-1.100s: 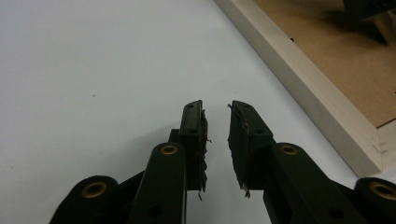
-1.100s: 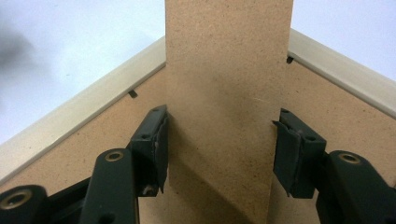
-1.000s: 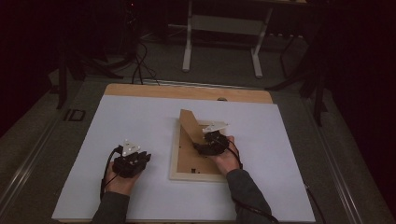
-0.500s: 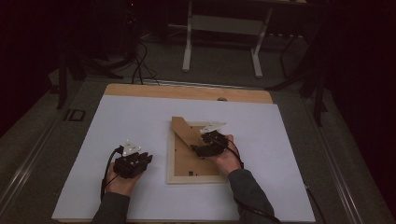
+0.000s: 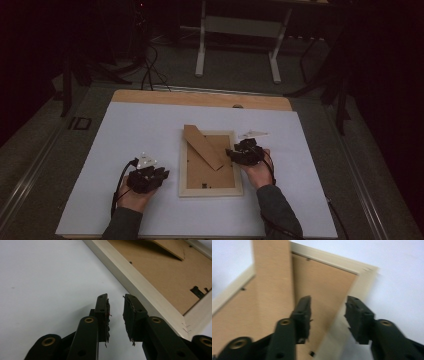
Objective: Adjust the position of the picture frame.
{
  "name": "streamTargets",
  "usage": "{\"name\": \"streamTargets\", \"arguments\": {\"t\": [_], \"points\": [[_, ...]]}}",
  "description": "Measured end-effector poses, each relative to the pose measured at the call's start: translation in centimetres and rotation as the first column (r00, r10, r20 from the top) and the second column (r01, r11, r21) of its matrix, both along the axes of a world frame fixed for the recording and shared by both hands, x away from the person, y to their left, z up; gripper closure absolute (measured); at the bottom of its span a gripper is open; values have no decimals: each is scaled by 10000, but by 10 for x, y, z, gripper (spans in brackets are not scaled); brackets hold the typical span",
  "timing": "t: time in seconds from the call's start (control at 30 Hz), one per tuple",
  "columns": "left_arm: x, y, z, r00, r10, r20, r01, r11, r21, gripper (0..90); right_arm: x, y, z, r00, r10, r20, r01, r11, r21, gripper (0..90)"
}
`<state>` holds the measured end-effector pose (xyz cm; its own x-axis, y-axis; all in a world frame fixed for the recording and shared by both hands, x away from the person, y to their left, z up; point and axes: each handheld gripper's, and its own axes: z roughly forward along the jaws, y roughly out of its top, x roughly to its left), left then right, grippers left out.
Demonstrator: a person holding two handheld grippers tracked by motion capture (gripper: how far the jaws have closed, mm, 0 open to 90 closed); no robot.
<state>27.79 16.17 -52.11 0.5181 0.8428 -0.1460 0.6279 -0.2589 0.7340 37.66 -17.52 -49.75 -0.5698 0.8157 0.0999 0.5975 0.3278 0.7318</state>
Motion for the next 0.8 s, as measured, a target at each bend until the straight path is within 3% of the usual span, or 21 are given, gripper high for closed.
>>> {"name": "streamTargets", "arguments": {"t": [0.03,0.13,0.17,0.33,0.67,0.8], "points": [[0,-2,-1,10000,-85,-25,85,10000,38,747,-1,-5,-3,9997,-221,-45,221,9998,20,669],[-1,-5,-1,9998,-190,-26,190,9998,79,753,-1,-9,-6,9992,-408,-59,408,9992,-10,731],[-1,-7,-2,9996,-290,-59,291,9995,133,760,-1,-12,-9,9979,-642,-107,641,9979,-116,793],[-1,-11,-5,9983,-574,-127,577,9981,235,794,-2,-18,-15,9932,-1145,-205,1140,9933,-211,895],[-1,-22,-11,9921,-1230,-256,1242,9909,513,852,-9,-21,-24,9882,-1358,-713,1334,9904,-374,900],[-2,-24,-12,9915,-1279,-255,1292,9899,589,866,-13,-20,-27,9877,-1338,-807,1306,9905,-438,900]]}}
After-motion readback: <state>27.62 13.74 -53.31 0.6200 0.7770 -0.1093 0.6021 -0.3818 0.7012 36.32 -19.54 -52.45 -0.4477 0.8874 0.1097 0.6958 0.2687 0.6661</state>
